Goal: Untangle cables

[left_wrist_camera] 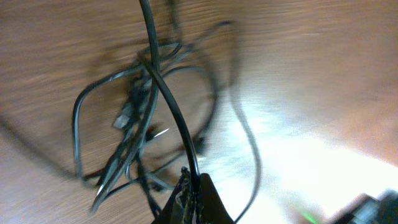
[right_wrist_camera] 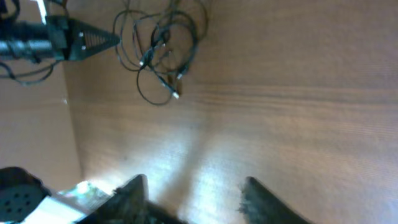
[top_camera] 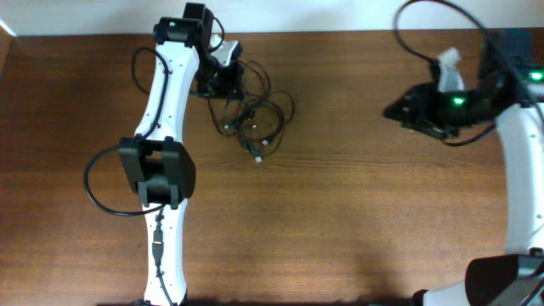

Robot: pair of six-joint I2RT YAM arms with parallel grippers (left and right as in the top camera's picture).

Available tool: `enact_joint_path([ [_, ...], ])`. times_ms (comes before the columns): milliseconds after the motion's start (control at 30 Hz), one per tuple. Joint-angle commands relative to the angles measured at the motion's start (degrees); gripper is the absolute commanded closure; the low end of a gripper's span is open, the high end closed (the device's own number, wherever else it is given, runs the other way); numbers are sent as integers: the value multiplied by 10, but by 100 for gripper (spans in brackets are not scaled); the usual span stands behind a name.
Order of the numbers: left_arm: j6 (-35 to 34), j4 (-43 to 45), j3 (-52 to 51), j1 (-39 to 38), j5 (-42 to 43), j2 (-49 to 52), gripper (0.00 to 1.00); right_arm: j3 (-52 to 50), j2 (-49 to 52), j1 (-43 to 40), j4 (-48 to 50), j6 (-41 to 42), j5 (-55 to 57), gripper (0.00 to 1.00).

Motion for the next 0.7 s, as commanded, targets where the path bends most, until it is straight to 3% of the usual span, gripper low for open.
enact_joint_path([
  [0, 38, -19, 118, 4, 220, 2, 100, 2, 8, 72, 34, 65, 49, 41],
  [67, -9, -32, 219, 4, 291, 2, 100, 1, 18, 110, 73, 96, 61, 41],
  [167, -106, -32, 299, 3, 302, 2, 100, 1, 28, 128, 116, 130, 60, 43],
  [267, -111, -34, 310, 3, 365, 3, 100, 1, 35, 144, 156, 166, 57, 49],
  [467, -135, -33, 310, 4, 367, 3, 100, 1, 79, 216, 203, 225, 60, 54],
  [667, -136, -32, 310, 3, 390, 3, 100, 1, 152, 227, 226, 245, 33, 60],
])
